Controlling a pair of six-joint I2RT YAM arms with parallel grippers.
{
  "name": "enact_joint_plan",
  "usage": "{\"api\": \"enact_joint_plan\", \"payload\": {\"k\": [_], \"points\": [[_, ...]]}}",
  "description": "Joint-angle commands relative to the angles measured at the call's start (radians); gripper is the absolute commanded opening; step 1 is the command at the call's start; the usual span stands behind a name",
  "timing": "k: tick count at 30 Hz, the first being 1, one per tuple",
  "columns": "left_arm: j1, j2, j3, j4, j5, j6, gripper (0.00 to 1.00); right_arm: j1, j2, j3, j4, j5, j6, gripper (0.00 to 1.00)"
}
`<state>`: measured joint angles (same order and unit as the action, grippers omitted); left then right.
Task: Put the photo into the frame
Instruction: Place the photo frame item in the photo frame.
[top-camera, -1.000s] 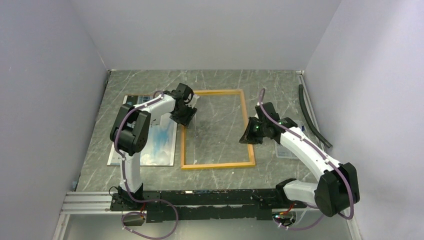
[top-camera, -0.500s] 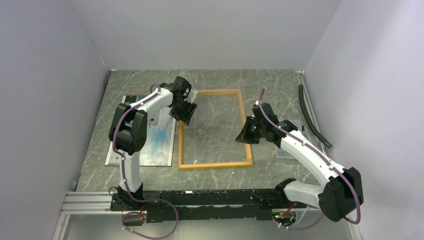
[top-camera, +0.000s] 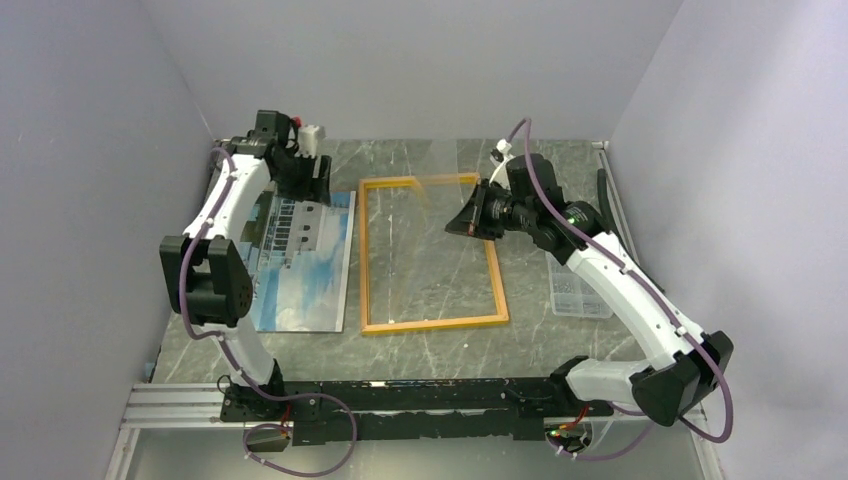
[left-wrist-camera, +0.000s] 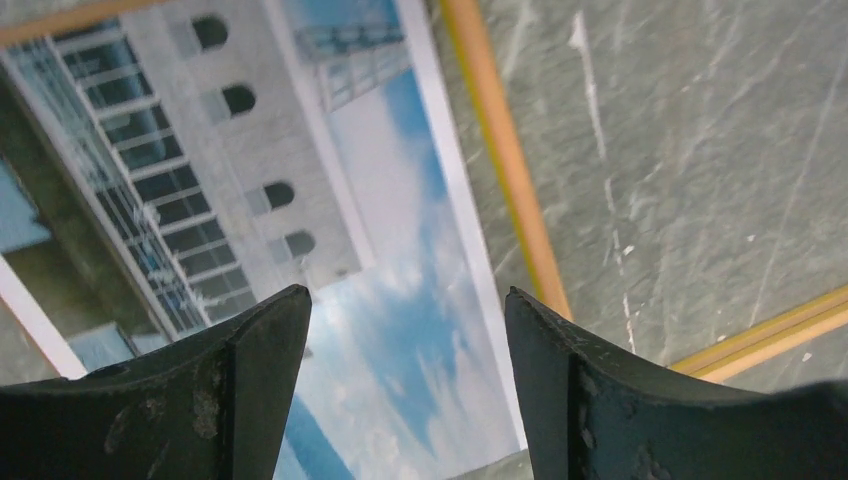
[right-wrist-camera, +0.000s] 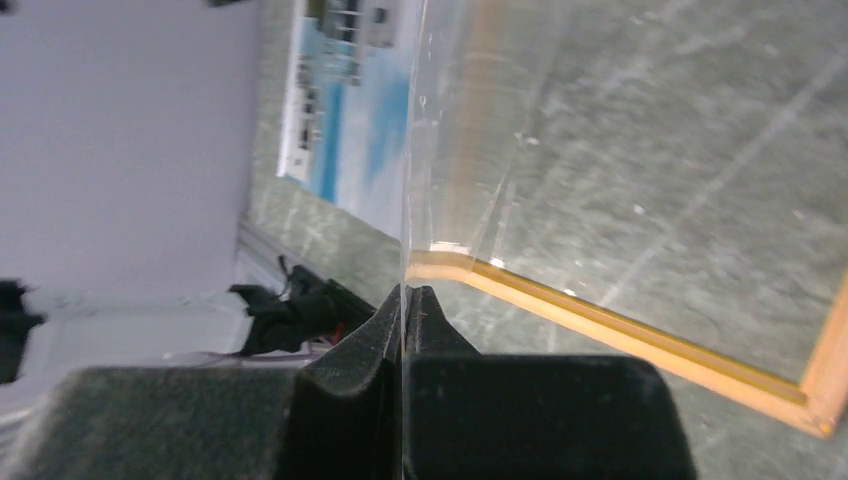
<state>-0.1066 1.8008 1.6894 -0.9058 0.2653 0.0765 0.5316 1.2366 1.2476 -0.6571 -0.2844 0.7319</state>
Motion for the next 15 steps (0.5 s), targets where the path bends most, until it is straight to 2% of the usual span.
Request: {"api": "enact_joint_plan", "payload": {"k": [1, 5, 9, 15], "points": [[0.047, -0.046, -0.089, -0.022, -0.008, -0.013, 0.77, 0.025, -0.008, 0.128, 0.034, -0.107, -0.045, 0.0], [0.063, -0.083, -0.162, 0.002, -0.042, -0.007, 0.77, 0.018, -0.012, 0.117, 0.063, -0.161, -0.072, 0.0], [0.07, -0.103, -0.202, 0.012, -0.051, -0.013, 0.77, -0.041, 0.004, 0.008, 0.187, -0.333, -0.089, 0.0], [0.071, -0.115, -0.23, 0.015, -0.055, -0.009, 0.75, -0.106, 0.043, -0.112, 0.212, -0.318, -0.149, 0.0]]}}
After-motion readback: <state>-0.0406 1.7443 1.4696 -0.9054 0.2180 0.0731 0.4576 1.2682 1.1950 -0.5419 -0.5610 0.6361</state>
